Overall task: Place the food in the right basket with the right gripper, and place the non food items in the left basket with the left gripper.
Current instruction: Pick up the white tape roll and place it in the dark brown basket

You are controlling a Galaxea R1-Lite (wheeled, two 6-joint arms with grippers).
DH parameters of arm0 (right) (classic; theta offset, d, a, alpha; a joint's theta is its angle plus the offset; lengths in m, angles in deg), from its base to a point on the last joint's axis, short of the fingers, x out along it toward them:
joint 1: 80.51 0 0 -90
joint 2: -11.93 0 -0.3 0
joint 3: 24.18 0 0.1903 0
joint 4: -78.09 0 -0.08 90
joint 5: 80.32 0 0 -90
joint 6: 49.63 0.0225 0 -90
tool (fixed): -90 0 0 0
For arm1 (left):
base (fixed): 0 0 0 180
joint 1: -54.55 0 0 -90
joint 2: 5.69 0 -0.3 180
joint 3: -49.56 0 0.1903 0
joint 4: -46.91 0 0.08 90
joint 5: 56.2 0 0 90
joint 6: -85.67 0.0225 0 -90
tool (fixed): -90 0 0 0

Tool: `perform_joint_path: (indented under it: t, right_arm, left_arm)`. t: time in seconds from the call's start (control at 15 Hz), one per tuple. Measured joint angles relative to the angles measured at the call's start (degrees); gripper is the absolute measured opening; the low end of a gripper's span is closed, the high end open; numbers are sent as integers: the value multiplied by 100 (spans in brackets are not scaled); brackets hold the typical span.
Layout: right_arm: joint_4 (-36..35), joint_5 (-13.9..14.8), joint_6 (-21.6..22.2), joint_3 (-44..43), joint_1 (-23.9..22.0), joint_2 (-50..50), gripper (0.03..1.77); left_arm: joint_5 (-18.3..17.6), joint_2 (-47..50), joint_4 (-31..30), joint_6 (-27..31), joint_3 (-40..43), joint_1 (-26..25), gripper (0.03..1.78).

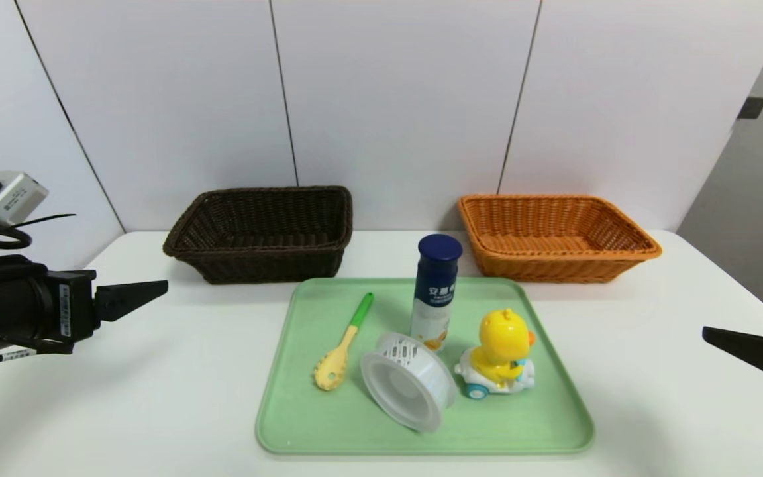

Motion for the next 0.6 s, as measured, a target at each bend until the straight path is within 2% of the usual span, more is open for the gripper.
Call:
perform_joint_path:
  t: [0.13,0.33,0.6]
  right_arm:
    - [-2,-299,-11,-59,60,88,170]
    - [-91,-445,-172,-191,151,261,170]
    - [-304,-607,-244,-183,597,416,170]
  left_arm:
    - [-319,-129,-13,11,5,85,169]
    - [-1031,-251,-52,63,-61,165,169]
    - [-1849,-369,-184,411,-138,369,169]
